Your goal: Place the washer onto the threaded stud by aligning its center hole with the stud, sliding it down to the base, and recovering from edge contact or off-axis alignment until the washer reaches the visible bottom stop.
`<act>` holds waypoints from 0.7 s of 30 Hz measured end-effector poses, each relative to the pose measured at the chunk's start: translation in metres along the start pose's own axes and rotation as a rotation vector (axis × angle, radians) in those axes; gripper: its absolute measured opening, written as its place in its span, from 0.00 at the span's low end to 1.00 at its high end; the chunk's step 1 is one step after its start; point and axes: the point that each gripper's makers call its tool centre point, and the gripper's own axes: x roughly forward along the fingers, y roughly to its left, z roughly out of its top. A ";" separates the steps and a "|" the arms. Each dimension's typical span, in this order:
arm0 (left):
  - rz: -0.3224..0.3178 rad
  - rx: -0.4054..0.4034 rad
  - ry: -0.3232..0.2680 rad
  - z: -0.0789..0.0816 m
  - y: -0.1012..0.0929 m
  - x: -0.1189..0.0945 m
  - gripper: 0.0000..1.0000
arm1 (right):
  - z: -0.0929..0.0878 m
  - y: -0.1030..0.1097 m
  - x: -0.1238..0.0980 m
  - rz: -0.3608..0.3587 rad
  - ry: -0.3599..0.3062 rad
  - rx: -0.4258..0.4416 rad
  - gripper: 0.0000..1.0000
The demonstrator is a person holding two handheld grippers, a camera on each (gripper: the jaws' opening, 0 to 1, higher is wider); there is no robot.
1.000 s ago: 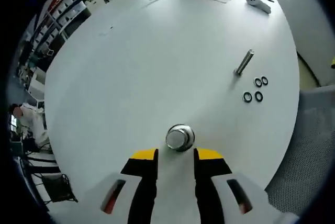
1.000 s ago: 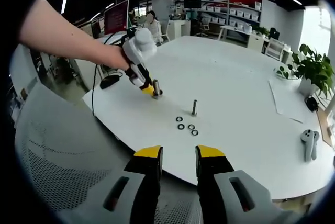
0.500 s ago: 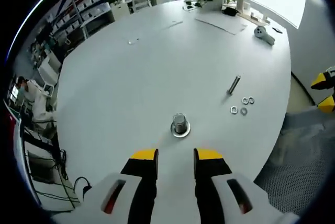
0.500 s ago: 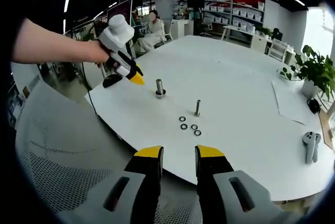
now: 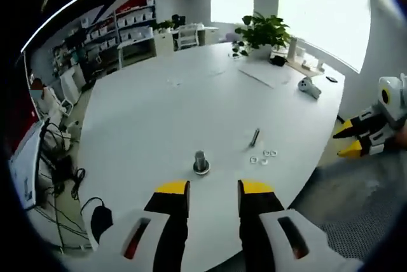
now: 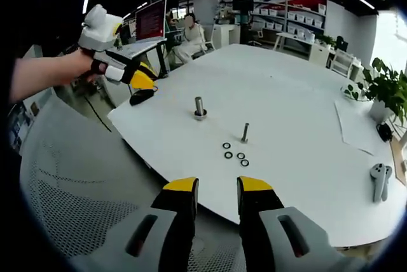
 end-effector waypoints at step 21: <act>0.052 -0.030 -0.093 -0.040 -0.010 -0.080 0.30 | -0.008 0.004 0.001 0.019 0.036 -0.009 0.27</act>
